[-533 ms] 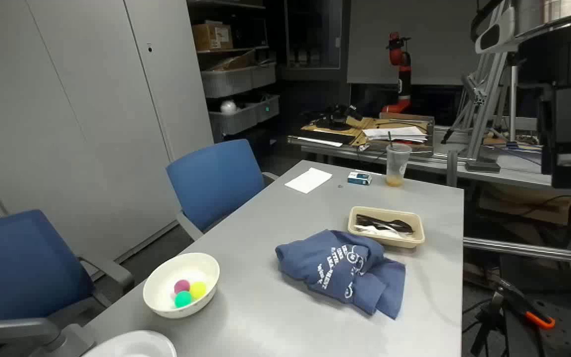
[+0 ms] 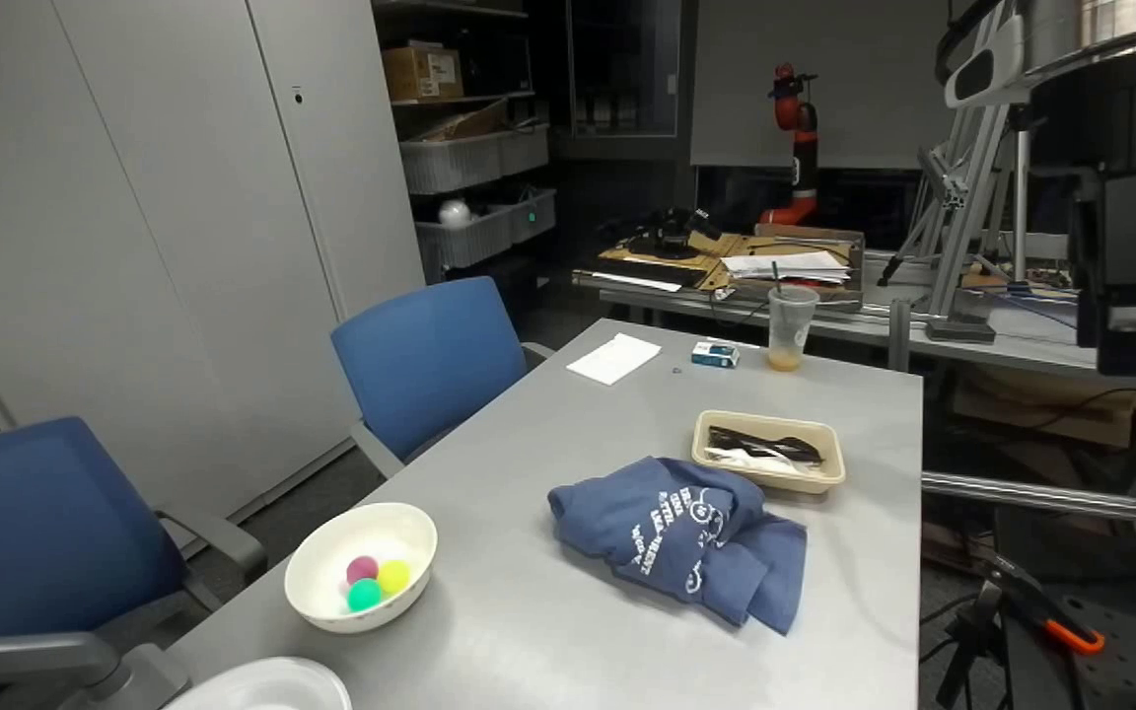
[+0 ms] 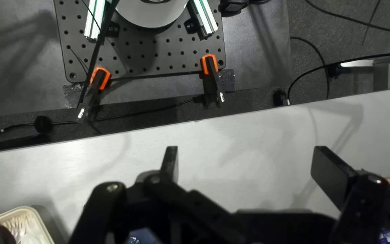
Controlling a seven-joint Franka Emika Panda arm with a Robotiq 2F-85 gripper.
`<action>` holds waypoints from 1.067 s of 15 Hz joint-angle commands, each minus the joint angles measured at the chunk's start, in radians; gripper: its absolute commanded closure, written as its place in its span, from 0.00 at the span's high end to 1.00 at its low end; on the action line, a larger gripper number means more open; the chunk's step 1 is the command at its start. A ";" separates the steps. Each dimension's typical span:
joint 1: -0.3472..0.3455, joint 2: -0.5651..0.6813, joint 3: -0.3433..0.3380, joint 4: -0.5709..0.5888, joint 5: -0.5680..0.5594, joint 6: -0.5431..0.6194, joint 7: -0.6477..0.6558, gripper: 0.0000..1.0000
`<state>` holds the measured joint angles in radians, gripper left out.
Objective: Unfold the t-shirt
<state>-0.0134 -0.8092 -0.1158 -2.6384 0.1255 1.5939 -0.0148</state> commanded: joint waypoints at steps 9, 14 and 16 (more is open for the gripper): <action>-0.020 0.002 0.016 0.002 0.009 -0.003 -0.012 1.00; -0.024 0.018 0.019 0.010 0.001 0.026 -0.010 1.00; -0.025 0.037 0.023 0.018 -0.007 0.084 -0.014 1.00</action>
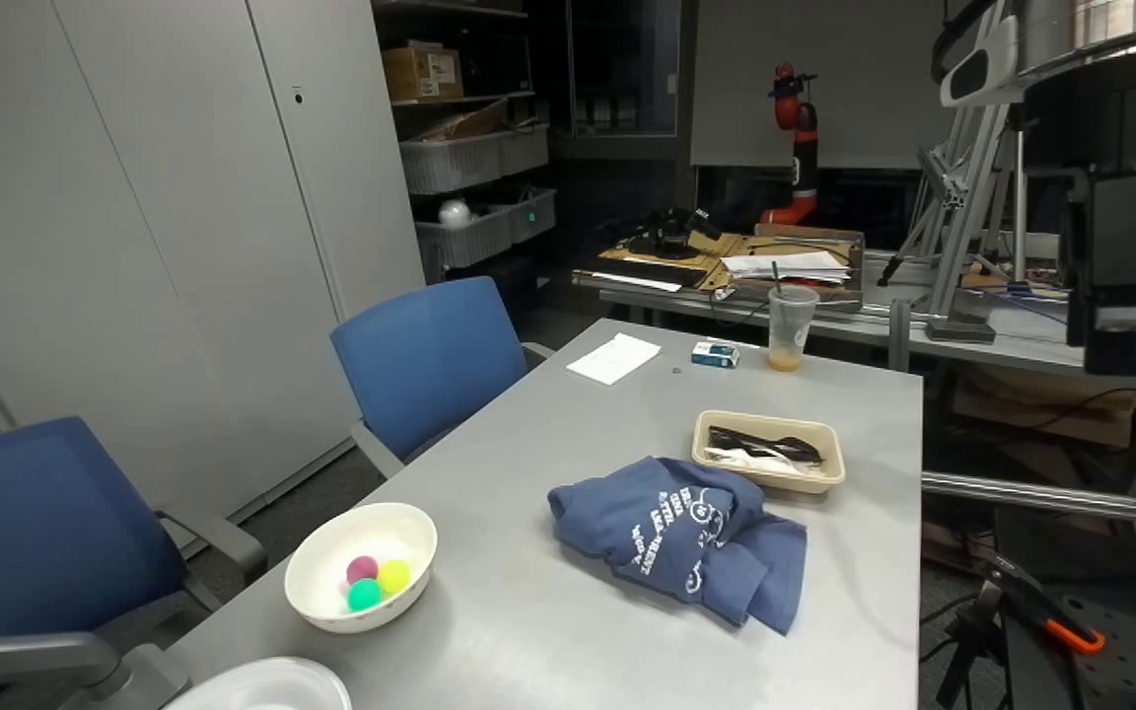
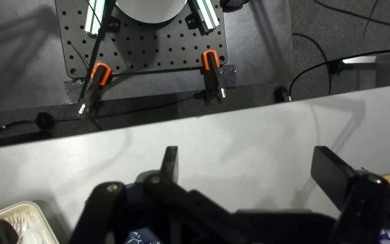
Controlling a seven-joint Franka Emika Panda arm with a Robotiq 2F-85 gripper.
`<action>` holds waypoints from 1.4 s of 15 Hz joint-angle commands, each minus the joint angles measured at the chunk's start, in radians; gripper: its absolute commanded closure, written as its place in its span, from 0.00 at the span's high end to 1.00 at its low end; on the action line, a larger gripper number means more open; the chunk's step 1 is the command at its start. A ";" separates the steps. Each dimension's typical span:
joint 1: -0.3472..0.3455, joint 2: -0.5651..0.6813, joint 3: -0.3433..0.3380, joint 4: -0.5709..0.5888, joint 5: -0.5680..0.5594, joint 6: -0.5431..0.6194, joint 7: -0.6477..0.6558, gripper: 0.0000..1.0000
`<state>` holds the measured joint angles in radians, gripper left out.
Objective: Unfold the t-shirt
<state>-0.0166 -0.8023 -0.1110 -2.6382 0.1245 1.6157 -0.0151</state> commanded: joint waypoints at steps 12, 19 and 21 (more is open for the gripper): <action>-0.018 0.202 0.061 0.077 -0.094 0.455 0.026 1.00; -0.034 0.339 0.053 0.166 -0.098 0.458 0.030 1.00; -0.044 0.427 0.036 0.225 -0.101 0.487 0.020 1.00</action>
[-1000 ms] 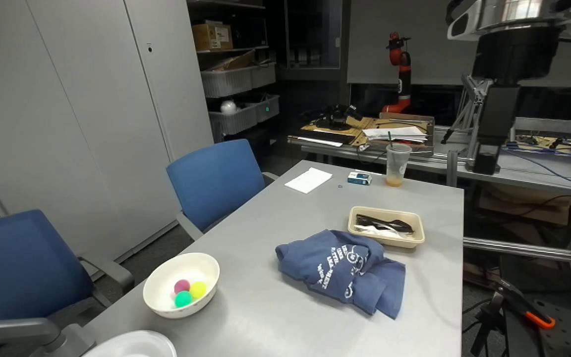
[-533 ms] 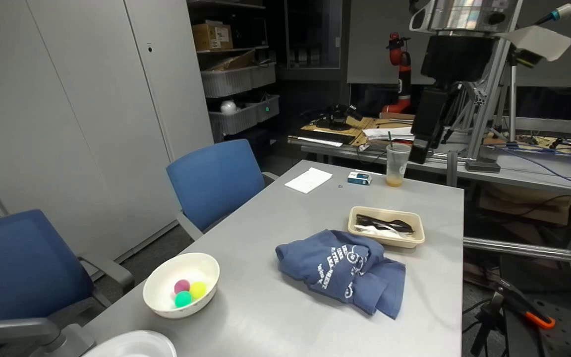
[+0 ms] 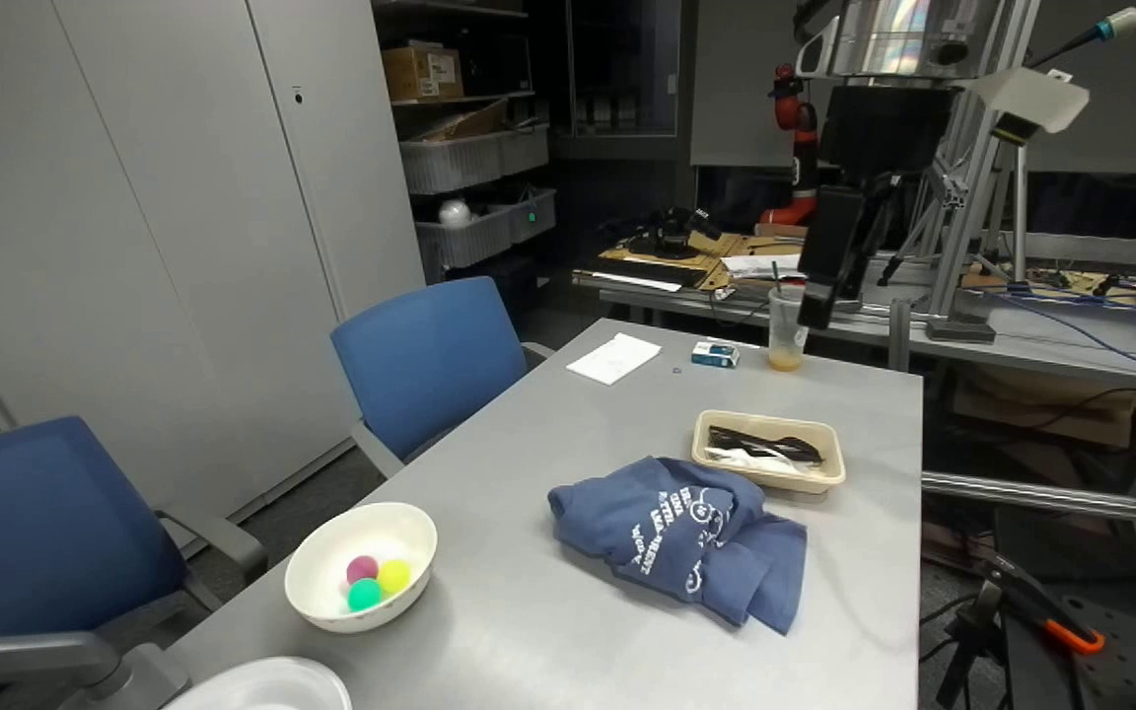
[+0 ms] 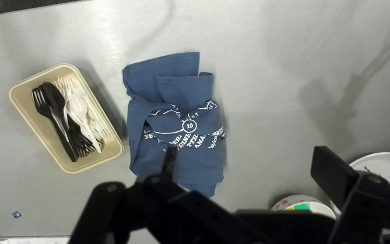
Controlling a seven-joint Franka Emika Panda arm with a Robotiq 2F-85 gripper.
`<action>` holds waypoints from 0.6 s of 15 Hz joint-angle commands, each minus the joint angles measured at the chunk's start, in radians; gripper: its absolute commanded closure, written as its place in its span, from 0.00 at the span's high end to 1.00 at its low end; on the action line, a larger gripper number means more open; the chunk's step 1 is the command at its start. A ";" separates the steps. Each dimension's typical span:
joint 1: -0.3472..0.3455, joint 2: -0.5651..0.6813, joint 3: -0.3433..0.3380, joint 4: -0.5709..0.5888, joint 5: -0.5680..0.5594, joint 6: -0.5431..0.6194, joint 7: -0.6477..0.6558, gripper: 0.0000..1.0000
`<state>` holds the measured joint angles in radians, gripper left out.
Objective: Unfold the t-shirt
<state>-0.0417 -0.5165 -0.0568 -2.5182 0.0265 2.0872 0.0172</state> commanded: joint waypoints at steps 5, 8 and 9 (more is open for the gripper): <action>-0.037 0.385 -0.064 0.294 0.009 0.035 -0.048 1.00; -0.046 0.527 -0.078 0.386 0.020 0.035 -0.064 1.00; -0.052 0.579 -0.079 0.408 0.010 0.043 -0.058 1.00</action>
<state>-0.0760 -0.0965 -0.1308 -2.2216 0.0292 2.1224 -0.0128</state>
